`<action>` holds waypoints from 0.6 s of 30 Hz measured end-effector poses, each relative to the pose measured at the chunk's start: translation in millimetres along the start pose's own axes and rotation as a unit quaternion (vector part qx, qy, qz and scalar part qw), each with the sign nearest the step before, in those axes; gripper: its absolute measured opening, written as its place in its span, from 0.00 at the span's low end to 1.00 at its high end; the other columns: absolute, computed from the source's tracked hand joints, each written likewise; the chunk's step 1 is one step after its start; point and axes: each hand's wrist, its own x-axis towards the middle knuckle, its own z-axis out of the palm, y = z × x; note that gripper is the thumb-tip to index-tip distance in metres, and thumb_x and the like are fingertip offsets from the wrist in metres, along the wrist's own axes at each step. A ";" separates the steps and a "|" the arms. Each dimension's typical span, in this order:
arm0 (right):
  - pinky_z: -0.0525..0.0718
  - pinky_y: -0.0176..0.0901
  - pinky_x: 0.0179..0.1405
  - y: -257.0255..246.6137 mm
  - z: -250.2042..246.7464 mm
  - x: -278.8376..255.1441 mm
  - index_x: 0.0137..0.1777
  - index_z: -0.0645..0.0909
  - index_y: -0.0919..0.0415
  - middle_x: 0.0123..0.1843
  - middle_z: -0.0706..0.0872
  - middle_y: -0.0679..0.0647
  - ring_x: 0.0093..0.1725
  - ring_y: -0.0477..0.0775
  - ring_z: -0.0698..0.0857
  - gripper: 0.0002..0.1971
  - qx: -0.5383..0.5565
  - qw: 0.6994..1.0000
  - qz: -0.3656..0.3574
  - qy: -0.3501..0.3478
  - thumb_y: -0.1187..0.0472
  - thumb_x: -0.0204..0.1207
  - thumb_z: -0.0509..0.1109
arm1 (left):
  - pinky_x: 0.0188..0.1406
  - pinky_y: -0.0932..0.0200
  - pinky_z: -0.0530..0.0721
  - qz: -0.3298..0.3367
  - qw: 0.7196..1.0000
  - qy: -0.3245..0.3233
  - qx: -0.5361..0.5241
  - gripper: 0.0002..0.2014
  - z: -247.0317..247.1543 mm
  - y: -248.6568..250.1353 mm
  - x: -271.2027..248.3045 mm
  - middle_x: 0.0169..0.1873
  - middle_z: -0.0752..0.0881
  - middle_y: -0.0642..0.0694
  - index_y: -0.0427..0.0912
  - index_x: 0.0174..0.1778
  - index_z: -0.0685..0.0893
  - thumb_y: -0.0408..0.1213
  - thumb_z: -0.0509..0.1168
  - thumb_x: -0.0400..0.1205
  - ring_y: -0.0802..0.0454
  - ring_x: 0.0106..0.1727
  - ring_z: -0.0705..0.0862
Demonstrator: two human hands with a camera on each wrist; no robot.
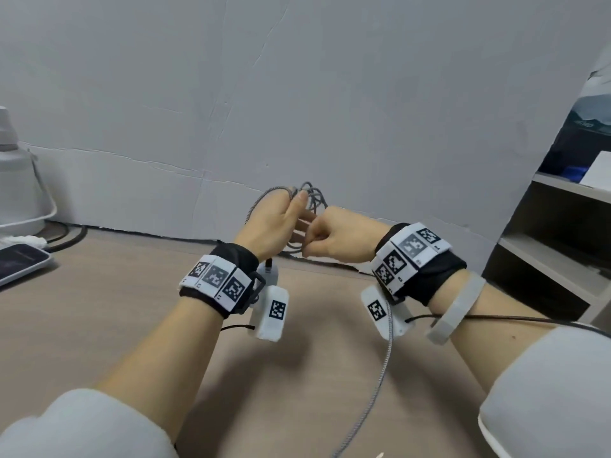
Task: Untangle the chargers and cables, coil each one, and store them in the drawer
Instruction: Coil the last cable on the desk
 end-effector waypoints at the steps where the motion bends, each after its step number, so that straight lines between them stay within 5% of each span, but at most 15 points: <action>1: 0.75 0.27 0.28 0.5 -4.4 -2.3 0.43 0.91 0.60 0.31 0.83 0.46 0.28 0.38 0.80 0.06 0.015 1.000 0.004 0.013 0.61 0.79 0.73 | 0.40 0.43 0.92 0.012 0.999 -0.016 0.038 0.26 -0.1 -2.5 1.0 0.40 0.93 0.39 0.34 0.42 0.86 0.46 0.50 0.93 0.43 0.40 0.93; 5: 0.72 0.34 0.21 8.5 -14.7 -6.7 0.39 0.87 0.62 0.21 0.75 0.45 0.18 0.44 0.72 0.09 0.073 0.995 0.032 0.066 0.58 0.78 0.75 | 0.32 0.55 0.82 0.067 0.985 -0.013 0.157 0.29 1.1 -8.7 3.2 0.26 0.87 0.48 0.39 0.32 0.85 0.46 0.51 0.93 0.54 0.25 0.85; 10: 0.68 0.30 0.18 16.7 -19.3 -9.2 0.43 0.86 0.66 0.14 0.74 0.43 0.16 0.43 0.71 0.14 0.136 0.981 0.034 0.133 0.53 0.79 0.77 | 0.24 0.59 0.67 0.025 0.992 -0.074 0.099 0.21 5.9 -13.0 0.5 0.18 0.73 0.56 0.41 0.36 0.79 0.48 0.55 0.92 0.55 0.21 0.69; 14: 0.76 0.34 0.26 27.2 -18.6 -13.0 0.48 0.87 0.66 0.18 0.77 0.44 0.21 0.47 0.76 0.10 0.178 0.979 0.030 0.097 0.58 0.79 0.77 | 0.22 0.67 0.66 -0.019 0.995 -0.083 0.048 0.23 -11.3 -19.2 -0.1 0.22 0.69 0.58 0.36 0.40 0.83 0.56 0.69 0.83 0.59 0.22 0.67; 18: 0.84 0.38 0.33 39.4 -16.6 -20.0 0.56 0.86 0.65 0.23 0.81 0.48 0.24 0.50 0.82 0.07 0.201 0.978 0.052 0.032 0.64 0.80 0.74 | 0.25 0.65 0.69 -0.008 0.984 -0.015 0.176 0.19 -30.4 -30.8 6.3 0.23 0.73 0.57 0.38 0.35 0.84 0.52 0.73 0.81 0.60 0.22 0.70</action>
